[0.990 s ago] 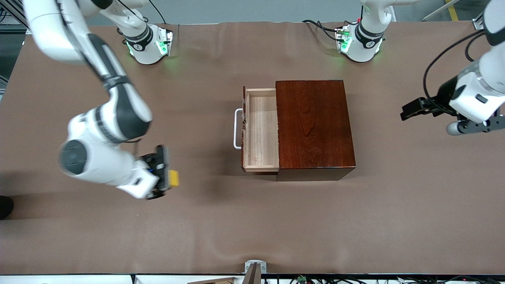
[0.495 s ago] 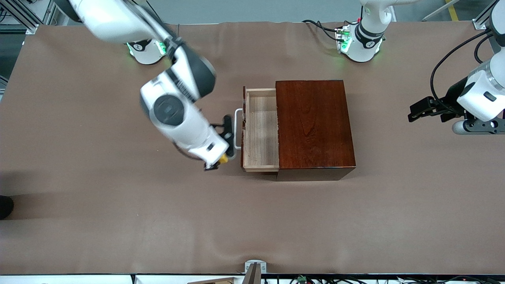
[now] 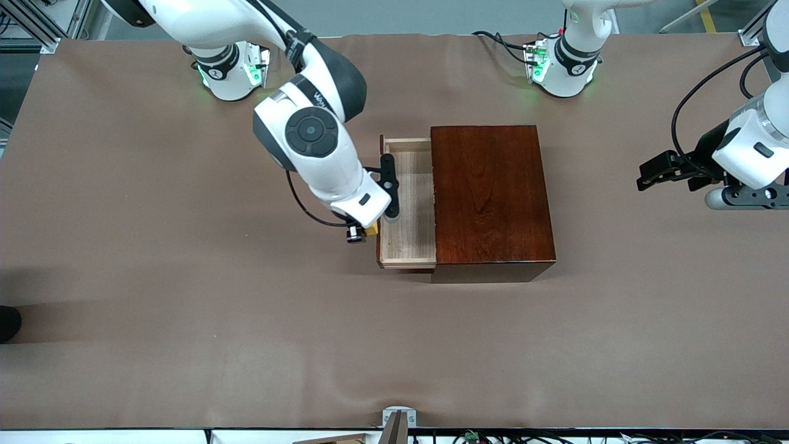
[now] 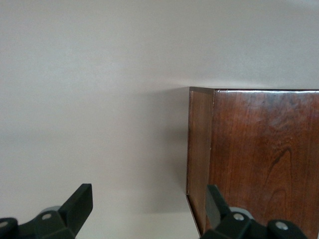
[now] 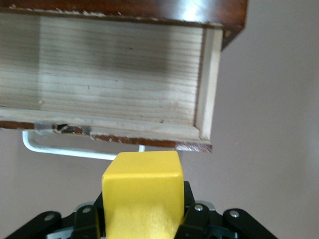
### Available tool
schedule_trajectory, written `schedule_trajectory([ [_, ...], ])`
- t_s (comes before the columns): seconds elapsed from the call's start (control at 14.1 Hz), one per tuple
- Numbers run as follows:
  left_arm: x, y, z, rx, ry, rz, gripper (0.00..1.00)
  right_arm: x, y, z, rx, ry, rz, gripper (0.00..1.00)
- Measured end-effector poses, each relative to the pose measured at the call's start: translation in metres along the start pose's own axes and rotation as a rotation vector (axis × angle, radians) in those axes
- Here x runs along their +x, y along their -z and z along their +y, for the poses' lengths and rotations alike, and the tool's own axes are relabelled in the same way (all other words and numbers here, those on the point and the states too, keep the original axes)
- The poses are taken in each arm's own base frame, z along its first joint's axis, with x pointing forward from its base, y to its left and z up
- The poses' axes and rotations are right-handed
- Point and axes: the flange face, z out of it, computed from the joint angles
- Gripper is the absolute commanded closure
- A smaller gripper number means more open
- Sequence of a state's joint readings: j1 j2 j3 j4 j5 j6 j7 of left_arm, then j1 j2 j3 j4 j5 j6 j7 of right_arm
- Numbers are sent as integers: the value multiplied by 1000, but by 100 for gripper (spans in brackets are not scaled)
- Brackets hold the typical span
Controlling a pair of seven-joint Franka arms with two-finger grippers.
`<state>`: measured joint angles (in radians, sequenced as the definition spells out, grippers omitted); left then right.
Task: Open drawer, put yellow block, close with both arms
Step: 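Lower the cube into the drawer and open the right gripper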
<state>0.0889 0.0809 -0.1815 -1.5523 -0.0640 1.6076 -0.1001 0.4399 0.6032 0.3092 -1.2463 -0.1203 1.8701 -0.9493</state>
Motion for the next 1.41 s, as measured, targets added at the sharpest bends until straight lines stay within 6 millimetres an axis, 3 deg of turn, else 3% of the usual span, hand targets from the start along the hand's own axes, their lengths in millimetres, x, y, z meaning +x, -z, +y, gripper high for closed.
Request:
schedule_trajectory([
  [0.71, 0, 0, 3, 0, -5, 1, 0, 60, -19, -39, -21, 2, -42, 100],
  [1.41, 0, 0, 3, 0, -5, 1, 0, 81, -82, -43, -20, 11, -54, 100],
])
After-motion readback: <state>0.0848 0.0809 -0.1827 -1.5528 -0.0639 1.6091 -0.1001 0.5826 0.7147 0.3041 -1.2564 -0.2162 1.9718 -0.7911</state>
